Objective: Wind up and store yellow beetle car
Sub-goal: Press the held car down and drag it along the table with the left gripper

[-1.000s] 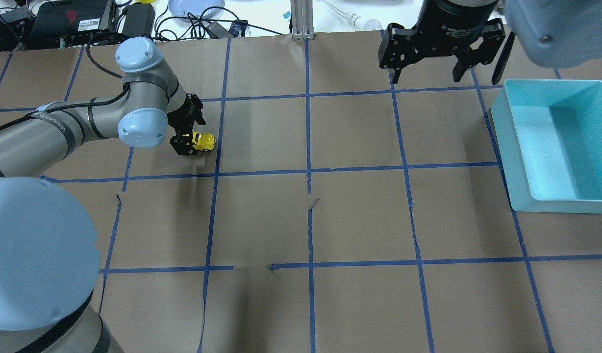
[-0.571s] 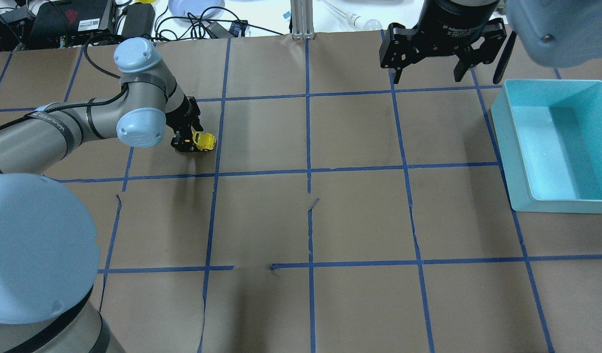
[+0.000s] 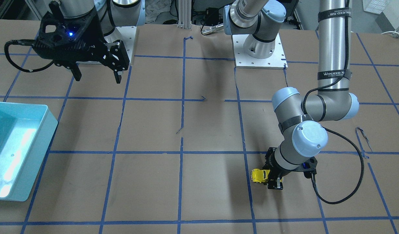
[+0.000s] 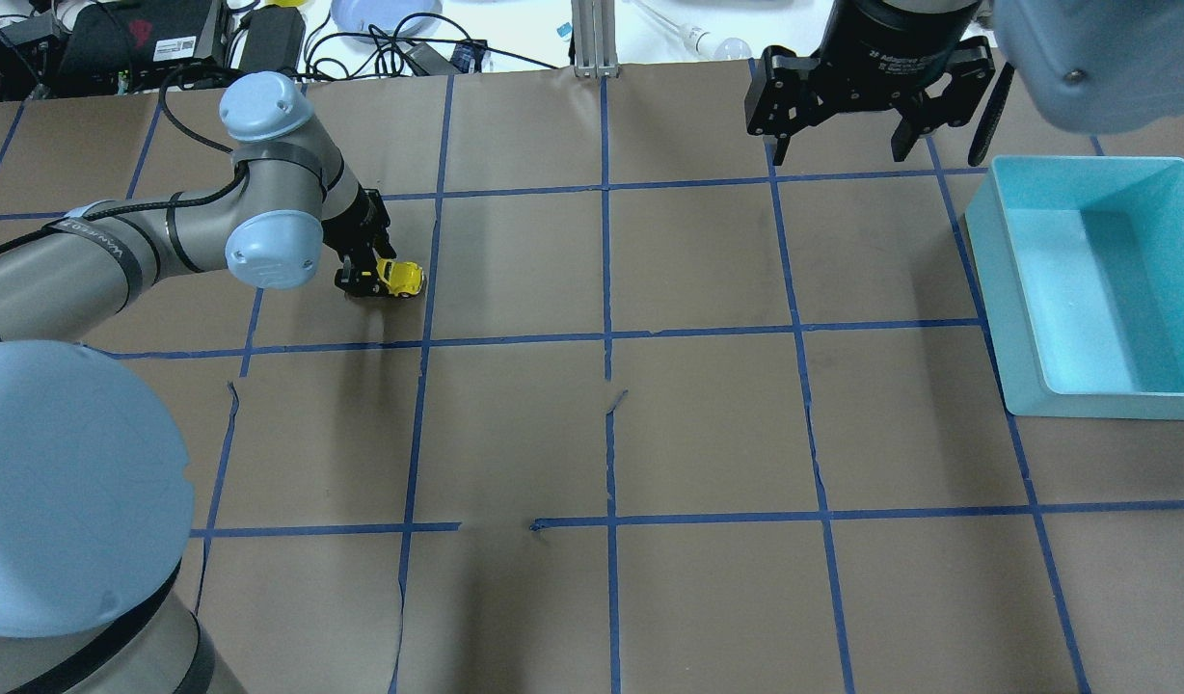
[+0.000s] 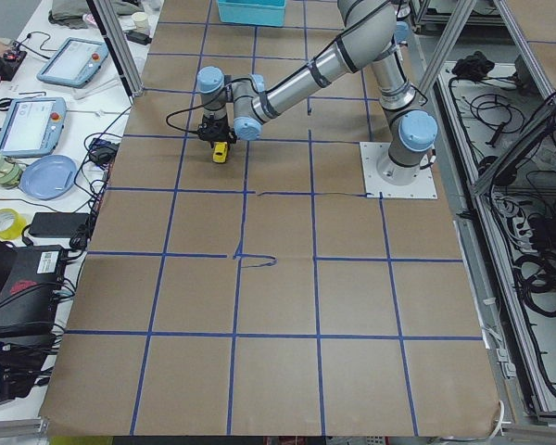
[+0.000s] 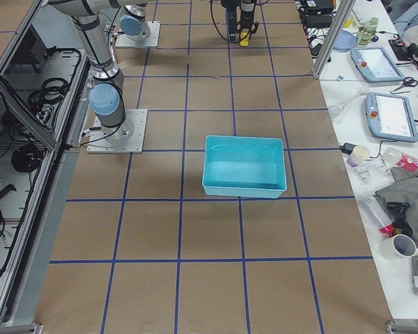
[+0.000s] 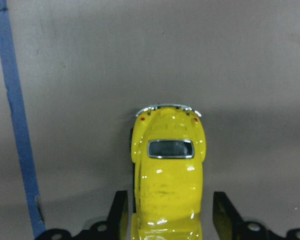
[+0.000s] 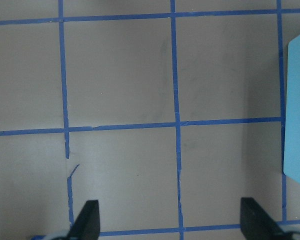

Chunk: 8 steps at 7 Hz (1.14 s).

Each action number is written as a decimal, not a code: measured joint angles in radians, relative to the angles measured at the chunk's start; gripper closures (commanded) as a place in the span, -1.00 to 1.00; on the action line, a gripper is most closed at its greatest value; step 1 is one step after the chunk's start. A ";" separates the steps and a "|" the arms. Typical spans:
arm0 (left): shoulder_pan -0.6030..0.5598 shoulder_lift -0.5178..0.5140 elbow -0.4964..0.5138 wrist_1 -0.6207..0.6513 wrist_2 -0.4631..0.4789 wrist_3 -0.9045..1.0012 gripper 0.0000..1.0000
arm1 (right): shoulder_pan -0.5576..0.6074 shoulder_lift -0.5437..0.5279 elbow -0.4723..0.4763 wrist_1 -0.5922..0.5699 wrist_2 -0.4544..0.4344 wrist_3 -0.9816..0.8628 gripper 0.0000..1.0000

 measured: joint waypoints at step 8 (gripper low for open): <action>-0.011 0.028 0.000 -0.009 -0.250 -0.089 1.00 | 0.000 0.000 -0.001 -0.001 0.002 -0.001 -1.00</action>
